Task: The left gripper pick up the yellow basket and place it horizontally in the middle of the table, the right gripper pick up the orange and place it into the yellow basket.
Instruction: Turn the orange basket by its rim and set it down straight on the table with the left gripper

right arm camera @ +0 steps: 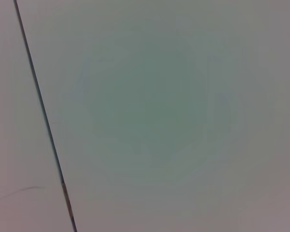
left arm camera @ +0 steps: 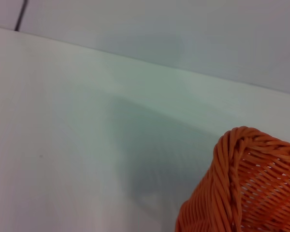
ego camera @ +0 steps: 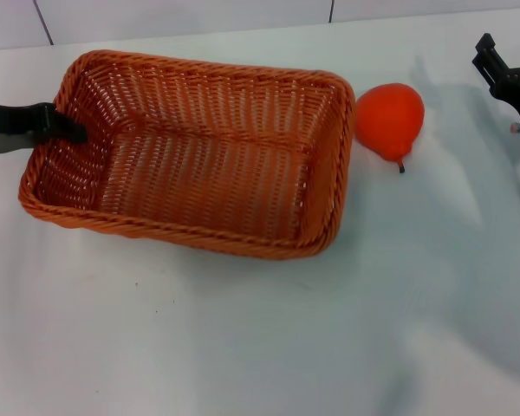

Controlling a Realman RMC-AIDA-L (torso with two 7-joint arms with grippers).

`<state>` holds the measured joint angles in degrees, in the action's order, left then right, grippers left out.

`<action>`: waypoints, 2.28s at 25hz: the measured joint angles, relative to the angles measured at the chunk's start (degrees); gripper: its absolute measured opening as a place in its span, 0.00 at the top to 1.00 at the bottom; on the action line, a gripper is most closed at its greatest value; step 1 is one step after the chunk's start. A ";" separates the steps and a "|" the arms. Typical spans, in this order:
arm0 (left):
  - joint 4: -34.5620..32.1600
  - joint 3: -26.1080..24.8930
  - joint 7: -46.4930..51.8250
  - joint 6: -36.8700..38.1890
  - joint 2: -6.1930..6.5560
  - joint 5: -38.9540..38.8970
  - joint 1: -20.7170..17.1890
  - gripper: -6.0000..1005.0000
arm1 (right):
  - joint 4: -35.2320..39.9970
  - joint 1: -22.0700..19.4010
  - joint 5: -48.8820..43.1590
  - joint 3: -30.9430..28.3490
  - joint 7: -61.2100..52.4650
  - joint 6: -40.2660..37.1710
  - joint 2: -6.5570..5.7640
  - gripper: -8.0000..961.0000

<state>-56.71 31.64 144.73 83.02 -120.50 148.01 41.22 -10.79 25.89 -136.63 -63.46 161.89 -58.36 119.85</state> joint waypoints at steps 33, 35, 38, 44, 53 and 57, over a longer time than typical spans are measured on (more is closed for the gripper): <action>1.56 4.60 2.01 -12.59 -3.41 -3.75 -4.59 0.85 | -0.02 0.25 0.13 -0.07 -0.09 0.10 0.12 0.03; 1.20 4.59 2.02 -12.58 -3.38 -3.74 -4.54 0.85 | -0.02 0.30 0.13 -0.08 -0.09 0.43 0.12 0.03; 0.61 4.58 2.08 -12.66 -3.35 -3.52 -4.25 0.85 | -0.02 0.37 0.13 -0.09 -0.09 0.72 0.12 0.03; 0.55 4.77 2.43 -12.76 -3.26 -3.22 -3.85 0.85 | -0.03 0.39 0.13 -0.09 -0.09 0.78 0.18 0.03; -0.22 7.90 5.81 -15.13 -3.16 -2.31 -4.35 0.85 | -0.02 0.39 0.13 -0.09 -0.09 0.80 0.21 0.03; -0.22 7.99 6.97 -16.35 -3.16 -2.29 -4.76 0.85 | -0.02 0.40 0.13 -0.09 -0.09 0.80 0.21 0.03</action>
<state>-56.93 39.63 151.70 66.67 -123.66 145.72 36.46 -10.81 26.29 -136.49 -63.54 161.80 -57.56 120.06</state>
